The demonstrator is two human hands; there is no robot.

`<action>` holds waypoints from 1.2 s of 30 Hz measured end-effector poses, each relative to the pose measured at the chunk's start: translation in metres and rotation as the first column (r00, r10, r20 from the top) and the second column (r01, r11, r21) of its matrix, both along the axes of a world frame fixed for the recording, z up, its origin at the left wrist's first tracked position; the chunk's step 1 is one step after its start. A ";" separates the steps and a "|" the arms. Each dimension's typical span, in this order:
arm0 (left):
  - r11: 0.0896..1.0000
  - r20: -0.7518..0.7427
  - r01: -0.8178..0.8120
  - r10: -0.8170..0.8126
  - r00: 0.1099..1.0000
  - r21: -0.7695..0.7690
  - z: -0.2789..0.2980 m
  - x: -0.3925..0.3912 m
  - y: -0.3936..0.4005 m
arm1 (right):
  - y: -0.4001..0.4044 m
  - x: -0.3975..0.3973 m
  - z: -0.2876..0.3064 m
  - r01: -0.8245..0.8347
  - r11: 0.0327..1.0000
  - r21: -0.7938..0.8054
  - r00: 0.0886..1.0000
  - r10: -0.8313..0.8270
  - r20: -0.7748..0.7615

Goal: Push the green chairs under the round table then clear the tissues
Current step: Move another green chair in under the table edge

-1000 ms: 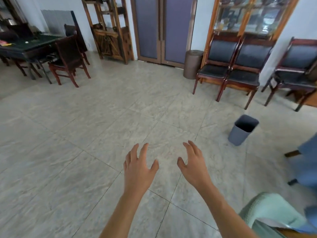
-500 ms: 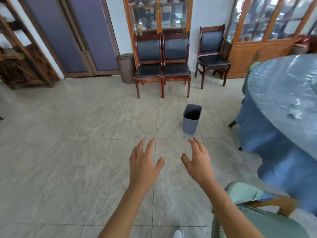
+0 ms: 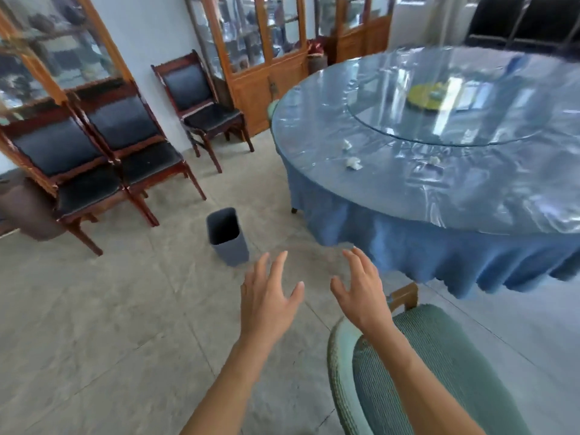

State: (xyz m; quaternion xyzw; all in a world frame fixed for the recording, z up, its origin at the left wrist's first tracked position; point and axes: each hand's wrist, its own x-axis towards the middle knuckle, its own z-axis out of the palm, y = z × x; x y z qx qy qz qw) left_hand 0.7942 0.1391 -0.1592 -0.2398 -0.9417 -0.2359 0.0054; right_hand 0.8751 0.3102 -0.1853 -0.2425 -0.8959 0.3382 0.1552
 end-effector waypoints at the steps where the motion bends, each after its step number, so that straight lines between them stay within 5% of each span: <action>1: 0.999 0.003 0.047 -0.047 0.999 -0.003 -0.001 -0.002 0.013 | 0.009 0.007 -0.001 0.052 0.999 -0.007 0.999 -0.052 0.003; 8: 0.910 -0.011 0.410 -0.410 0.912 0.062 -0.002 -0.001 0.110 | 0.061 0.075 -0.006 0.455 0.890 -0.027 0.890 -0.453 0.059; 19: 0.588 0.072 0.805 -0.809 0.584 0.079 -0.026 0.013 0.159 | 0.008 0.132 -0.010 0.870 0.492 -0.020 0.490 -0.861 0.138; 28: 0.396 0.106 0.917 -0.915 0.390 0.045 -0.054 0.032 0.142 | -0.058 0.158 -0.033 0.970 0.239 -0.033 0.241 -0.956 0.166; 36: 0.412 0.350 0.911 -0.858 0.375 0.034 -0.110 0.033 0.111 | -0.100 0.157 -0.080 0.977 0.053 -0.206 0.102 -0.967 0.235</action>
